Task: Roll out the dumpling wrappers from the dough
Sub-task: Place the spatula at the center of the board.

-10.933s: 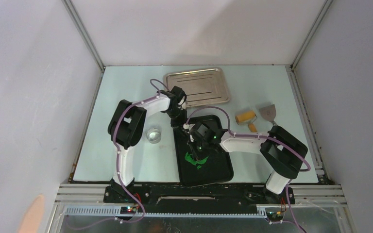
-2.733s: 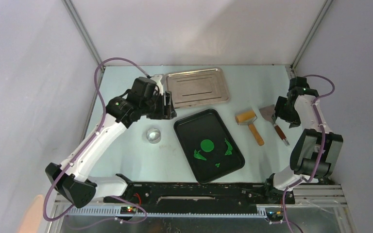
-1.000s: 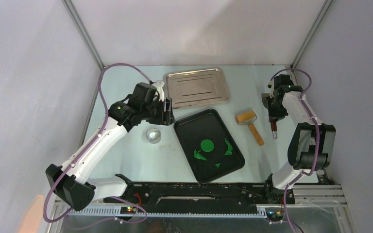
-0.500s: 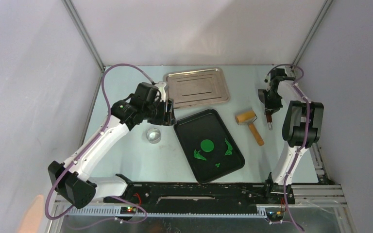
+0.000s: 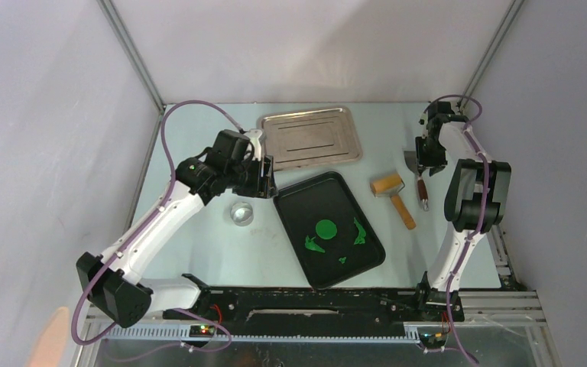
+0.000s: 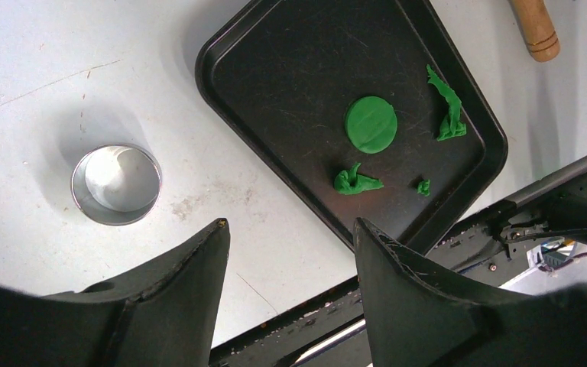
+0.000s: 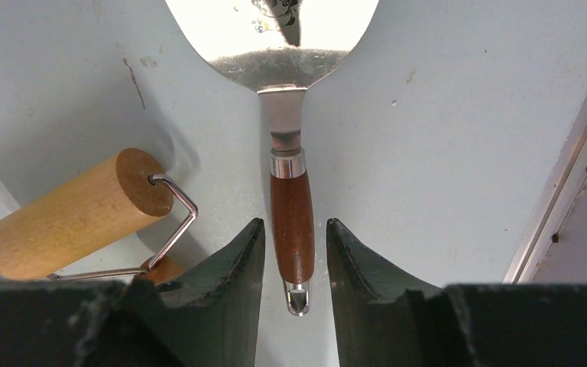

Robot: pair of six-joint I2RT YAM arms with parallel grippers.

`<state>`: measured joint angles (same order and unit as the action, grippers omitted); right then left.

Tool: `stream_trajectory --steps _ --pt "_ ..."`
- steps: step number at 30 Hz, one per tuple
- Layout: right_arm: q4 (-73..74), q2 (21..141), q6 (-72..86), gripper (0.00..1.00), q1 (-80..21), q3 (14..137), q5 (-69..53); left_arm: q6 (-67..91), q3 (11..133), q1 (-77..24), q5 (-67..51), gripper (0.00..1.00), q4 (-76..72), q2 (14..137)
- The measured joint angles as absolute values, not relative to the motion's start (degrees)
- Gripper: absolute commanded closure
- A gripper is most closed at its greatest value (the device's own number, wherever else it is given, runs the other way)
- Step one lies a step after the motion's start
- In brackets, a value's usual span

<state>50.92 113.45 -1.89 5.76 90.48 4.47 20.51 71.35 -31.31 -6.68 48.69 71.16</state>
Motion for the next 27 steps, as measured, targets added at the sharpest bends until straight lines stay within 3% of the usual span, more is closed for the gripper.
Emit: stream_trajectory --steps 6,17,27 --pt "48.47 109.49 0.91 0.50 5.76 86.43 4.25 20.49 71.35 -31.31 -6.68 0.35 48.73 71.22" --pt "29.12 85.71 9.85 0.47 5.72 57.78 5.30 20.49 71.35 -31.31 -6.81 0.35 48.71 71.24" --pt "21.61 91.94 12.03 0.50 4.49 51.79 5.98 20.49 71.35 -31.31 -6.83 0.35 48.90 71.26"
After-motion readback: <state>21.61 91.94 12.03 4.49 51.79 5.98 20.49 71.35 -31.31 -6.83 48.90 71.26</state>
